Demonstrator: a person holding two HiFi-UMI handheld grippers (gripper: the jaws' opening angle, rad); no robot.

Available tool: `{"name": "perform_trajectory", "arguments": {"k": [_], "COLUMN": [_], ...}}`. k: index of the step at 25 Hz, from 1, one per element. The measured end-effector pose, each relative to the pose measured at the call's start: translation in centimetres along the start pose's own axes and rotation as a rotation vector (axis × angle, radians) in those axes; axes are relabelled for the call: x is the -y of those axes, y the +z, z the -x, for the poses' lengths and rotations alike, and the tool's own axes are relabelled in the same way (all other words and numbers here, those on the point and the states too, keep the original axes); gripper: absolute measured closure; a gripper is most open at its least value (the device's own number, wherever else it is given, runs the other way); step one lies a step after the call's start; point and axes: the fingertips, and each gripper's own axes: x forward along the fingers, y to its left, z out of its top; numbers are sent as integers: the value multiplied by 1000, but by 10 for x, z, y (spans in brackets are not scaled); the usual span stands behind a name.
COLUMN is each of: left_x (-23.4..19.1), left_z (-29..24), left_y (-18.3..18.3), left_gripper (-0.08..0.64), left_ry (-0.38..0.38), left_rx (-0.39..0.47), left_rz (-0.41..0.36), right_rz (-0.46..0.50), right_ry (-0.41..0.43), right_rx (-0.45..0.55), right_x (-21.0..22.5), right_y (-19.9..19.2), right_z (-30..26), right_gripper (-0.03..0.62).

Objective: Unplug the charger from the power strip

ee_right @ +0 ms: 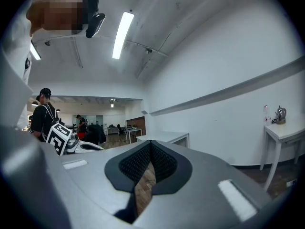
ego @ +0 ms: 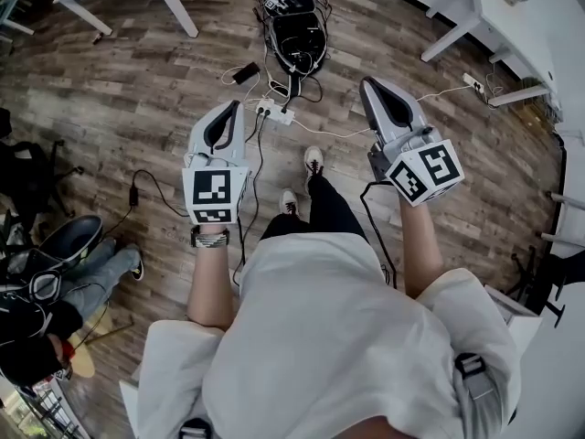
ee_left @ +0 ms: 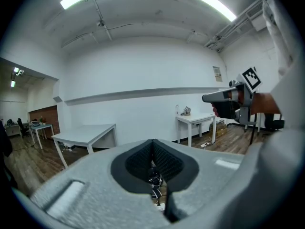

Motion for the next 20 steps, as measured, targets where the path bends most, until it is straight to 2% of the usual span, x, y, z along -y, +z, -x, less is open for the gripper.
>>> {"name": "perform_trajectory", "arguments": {"k": [13,20], "left_x": [-10,-21], "left_z": [-63,-105], "left_y": [-23,-60], "left_gripper": [555,555], "left_ry": [27,34], "left_rx": [-51,-79], "left_rz": [10,28], "right_rz": [-18,-20], "right_ry": [49,34], "right_rx": [-13,-39], "right_x": [49,89], "right_y": [-22,-69], "right_z": [-61,-91], "right_gripper": [591,591]}}
